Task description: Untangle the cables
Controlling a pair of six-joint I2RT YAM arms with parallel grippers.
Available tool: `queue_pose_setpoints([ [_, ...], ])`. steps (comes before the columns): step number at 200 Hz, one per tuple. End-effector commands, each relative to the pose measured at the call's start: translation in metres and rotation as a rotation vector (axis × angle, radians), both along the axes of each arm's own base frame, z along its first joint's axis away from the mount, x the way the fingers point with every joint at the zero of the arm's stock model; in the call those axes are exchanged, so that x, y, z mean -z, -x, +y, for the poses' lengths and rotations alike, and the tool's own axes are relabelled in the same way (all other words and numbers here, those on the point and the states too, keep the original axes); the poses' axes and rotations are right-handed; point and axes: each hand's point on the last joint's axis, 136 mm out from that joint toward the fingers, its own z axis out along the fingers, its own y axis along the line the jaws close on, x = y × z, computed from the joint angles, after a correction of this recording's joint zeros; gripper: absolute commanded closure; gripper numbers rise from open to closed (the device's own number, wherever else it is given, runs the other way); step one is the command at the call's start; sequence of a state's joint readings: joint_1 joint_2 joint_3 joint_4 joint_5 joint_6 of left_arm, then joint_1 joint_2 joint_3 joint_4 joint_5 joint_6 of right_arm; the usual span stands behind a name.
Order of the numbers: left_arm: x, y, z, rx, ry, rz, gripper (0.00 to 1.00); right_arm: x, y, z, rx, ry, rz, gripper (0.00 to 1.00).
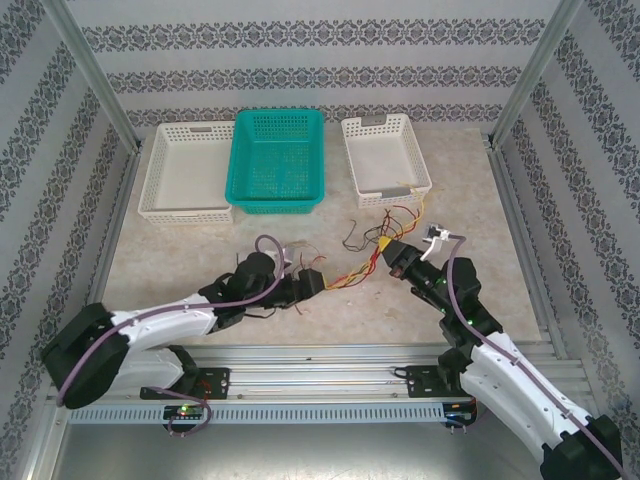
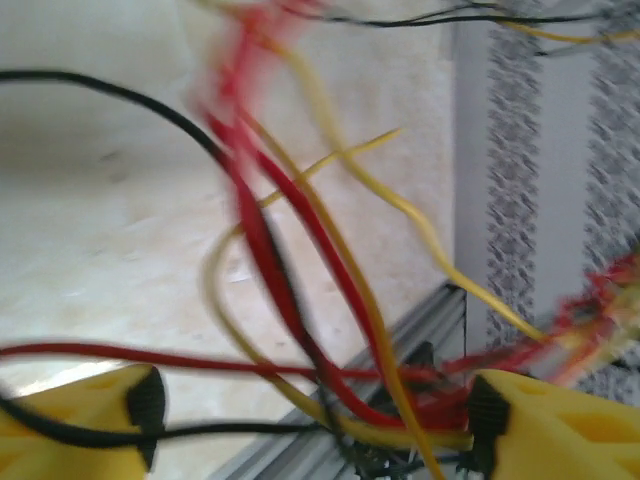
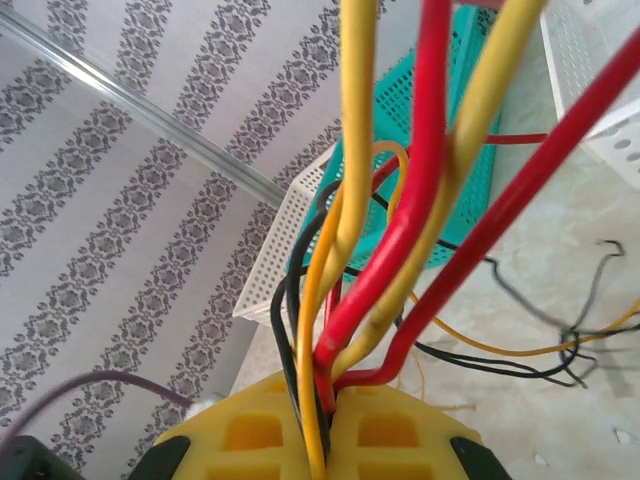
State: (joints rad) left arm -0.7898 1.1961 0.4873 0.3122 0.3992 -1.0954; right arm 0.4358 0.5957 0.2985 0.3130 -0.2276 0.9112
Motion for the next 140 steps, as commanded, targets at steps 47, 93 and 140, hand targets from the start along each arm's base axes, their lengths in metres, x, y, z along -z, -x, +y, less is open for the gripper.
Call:
queue_pose_setpoints([
  [47,-0.077,0.017,0.015,0.187,-0.088,-0.436,0.04,-0.036,0.003,0.022,-0.151,0.012,-0.067,1.00],
  [93,-0.076,0.013,0.018,0.261,-0.238,-0.490,0.05,-0.050,0.013,0.043,-0.307,0.061,-0.095,1.00],
  [140,-0.066,0.011,0.003,0.332,-0.258,-0.462,0.07,-0.054,0.023,0.064,-0.476,0.086,-0.090,1.00],
])
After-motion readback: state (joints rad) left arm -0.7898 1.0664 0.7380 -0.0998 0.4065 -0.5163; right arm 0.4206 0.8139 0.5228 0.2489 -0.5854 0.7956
